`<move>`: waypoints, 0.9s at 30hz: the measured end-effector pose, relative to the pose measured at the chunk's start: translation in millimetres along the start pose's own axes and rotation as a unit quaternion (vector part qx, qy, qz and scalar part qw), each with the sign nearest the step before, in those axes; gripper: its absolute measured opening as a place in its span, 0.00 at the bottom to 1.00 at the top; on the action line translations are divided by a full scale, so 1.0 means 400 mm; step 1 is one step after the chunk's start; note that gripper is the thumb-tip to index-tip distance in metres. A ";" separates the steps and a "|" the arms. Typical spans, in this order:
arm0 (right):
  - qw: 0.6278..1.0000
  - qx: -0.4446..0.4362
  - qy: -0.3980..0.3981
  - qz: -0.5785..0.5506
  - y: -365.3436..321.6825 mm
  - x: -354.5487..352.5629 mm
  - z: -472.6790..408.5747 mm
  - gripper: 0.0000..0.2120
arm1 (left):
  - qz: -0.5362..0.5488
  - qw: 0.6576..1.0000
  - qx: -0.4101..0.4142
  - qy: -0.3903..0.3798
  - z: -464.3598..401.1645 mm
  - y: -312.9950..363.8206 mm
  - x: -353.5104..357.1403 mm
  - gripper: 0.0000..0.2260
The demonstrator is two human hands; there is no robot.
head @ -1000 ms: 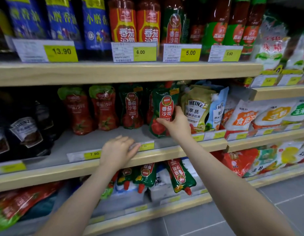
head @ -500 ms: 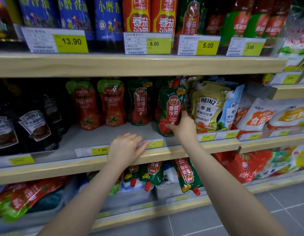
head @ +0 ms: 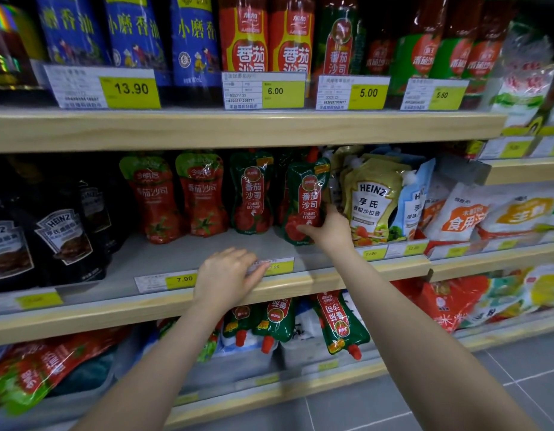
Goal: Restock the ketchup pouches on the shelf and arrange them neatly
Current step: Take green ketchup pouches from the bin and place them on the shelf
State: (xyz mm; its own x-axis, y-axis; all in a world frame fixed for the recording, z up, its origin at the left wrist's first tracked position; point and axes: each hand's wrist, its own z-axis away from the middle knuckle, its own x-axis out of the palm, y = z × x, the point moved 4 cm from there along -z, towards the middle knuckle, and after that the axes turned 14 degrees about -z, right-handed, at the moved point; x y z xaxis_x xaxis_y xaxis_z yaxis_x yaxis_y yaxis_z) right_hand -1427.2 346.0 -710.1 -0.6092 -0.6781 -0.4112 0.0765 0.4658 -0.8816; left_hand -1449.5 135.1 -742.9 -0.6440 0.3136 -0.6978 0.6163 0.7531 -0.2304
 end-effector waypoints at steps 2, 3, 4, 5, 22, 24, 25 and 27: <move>0.999 -0.031 -0.006 -0.026 -0.009 -0.034 0.043 0.33 | 0.003 1.000 -0.007 0.007 0.003 0.006 -0.007 0.14; 0.998 -0.042 -0.009 -0.035 -0.008 -0.054 0.072 0.33 | 0.013 1.000 -0.017 0.010 0.011 0.014 -0.010 0.14; 0.998 -0.051 -0.014 -0.041 -0.002 -0.076 0.105 0.32 | 0.028 0.999 -0.032 0.009 0.023 0.026 -0.012 0.14; 0.997 -0.061 -0.020 -0.043 0.009 -0.097 0.140 0.31 | 0.044 0.998 -0.048 0.008 0.038 0.044 -0.013 0.15; 0.974 0.207 0.062 -0.064 0.426 -0.094 0.391 0.21 | 0.214 0.945 0.110 -0.220 0.227 0.372 0.137 0.21; 0.956 0.258 0.068 -0.124 0.445 -0.075 0.379 0.20 | 0.216 0.944 0.098 -0.228 0.240 0.374 0.153 0.21; 0.943 0.288 0.068 -0.155 0.455 -0.070 0.376 0.18 | 0.216 0.945 0.092 -0.229 0.244 0.373 0.157 0.21; 0.919 0.329 0.065 -0.207 0.473 -0.069 0.372 0.12 | 0.218 0.945 0.084 -0.227 0.248 0.372 0.164 0.21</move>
State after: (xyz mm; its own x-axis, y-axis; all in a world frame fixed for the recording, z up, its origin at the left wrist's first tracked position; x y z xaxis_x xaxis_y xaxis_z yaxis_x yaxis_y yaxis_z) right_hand -1278.5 368.2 -900.1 -0.7792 -0.6265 -0.0162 0.2529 -0.2906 -0.9228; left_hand -1354.8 210.5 -890.1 -0.0740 0.2636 -0.9618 0.8661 0.4951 0.0691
